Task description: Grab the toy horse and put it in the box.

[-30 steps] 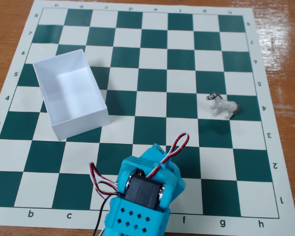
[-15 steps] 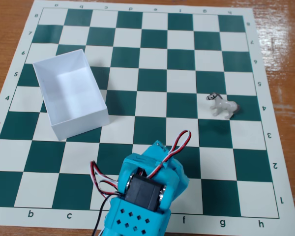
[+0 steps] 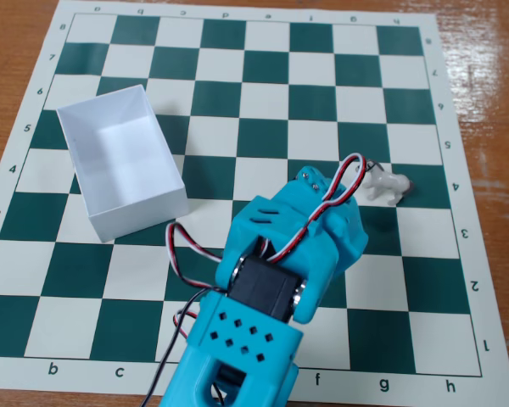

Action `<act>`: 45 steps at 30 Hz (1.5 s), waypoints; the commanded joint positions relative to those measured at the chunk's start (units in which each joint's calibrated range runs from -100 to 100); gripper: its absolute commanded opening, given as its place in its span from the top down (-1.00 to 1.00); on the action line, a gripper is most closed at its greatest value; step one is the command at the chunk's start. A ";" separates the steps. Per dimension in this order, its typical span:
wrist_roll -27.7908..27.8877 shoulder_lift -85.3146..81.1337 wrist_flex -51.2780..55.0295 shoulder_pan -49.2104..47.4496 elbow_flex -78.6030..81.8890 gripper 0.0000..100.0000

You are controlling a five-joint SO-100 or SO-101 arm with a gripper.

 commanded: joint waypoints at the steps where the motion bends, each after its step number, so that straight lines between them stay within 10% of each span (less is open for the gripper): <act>1: -1.12 9.61 -1.40 1.29 -10.23 1.00; 21: -11.28 58.46 19.53 5.15 -54.66 0.99; 45: -12.16 78.10 0.76 7.36 -61.57 0.63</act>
